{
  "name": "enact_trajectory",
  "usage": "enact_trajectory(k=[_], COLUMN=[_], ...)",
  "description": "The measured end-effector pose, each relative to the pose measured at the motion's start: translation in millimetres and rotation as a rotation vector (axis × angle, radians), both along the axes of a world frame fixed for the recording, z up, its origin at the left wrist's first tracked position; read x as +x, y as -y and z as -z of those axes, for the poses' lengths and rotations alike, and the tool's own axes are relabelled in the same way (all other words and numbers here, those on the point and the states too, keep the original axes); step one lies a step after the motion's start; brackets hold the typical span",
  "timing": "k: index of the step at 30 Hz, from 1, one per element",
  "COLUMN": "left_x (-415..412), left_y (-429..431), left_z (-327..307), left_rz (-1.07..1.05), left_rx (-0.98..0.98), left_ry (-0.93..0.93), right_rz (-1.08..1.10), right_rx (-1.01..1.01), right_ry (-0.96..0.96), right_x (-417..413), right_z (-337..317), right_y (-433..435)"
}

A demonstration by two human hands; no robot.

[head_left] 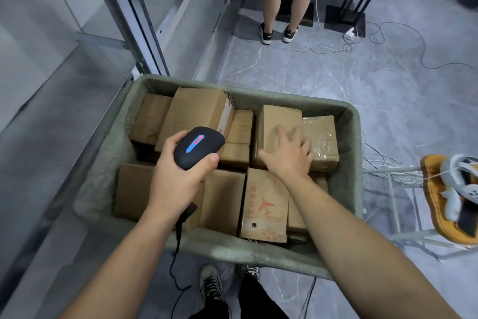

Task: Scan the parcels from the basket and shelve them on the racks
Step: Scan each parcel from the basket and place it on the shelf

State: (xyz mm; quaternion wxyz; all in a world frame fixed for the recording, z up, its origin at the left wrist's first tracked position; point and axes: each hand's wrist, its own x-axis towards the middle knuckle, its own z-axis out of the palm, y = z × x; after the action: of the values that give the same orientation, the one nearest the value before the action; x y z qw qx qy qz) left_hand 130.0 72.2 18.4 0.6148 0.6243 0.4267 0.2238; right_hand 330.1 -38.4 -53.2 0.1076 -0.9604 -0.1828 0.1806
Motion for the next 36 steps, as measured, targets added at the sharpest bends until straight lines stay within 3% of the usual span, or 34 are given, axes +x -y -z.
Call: enact_trajectory(k=[6, 14, 22, 25, 30, 36], left_x=[-7.3, -19.6, -30.3, -30.7, -28.9, -30.1], left_y=[2.7, 10.4, 24.8, 27.8, 29.4, 28.9], left_z=[-16.0, -30.0, -21.1, -17.9, -21.4, -24.3], left_rz=[-0.014, -0.024, -0.027, -0.03, -0.026, -0.039], left_rx=[0.047, 0.092, 0.058, 0.04, 0.035, 0.055], left_ry=[0.026, 0.07, 0.041, 0.053, 0.067, 0.057], right_rz=[-0.017, 0.119, 0.19, 0.145, 0.131, -0.032], right_rx=[0.093, 0.649, 0.777, 0.785, 0.677, 0.235], right_ry=[-0.121, -0.374, -0.623, -0.598, -0.4, -0.158], right_x=[-14.1, -47.2, -62.9, -63.5, -61.4, -60.3], right_z=[-20.6, -22.6, -1.0, -2.7, -18.6, -21.5], right_y=[15.5, 56.1, 88.3, 90.6, 81.7, 58.7])
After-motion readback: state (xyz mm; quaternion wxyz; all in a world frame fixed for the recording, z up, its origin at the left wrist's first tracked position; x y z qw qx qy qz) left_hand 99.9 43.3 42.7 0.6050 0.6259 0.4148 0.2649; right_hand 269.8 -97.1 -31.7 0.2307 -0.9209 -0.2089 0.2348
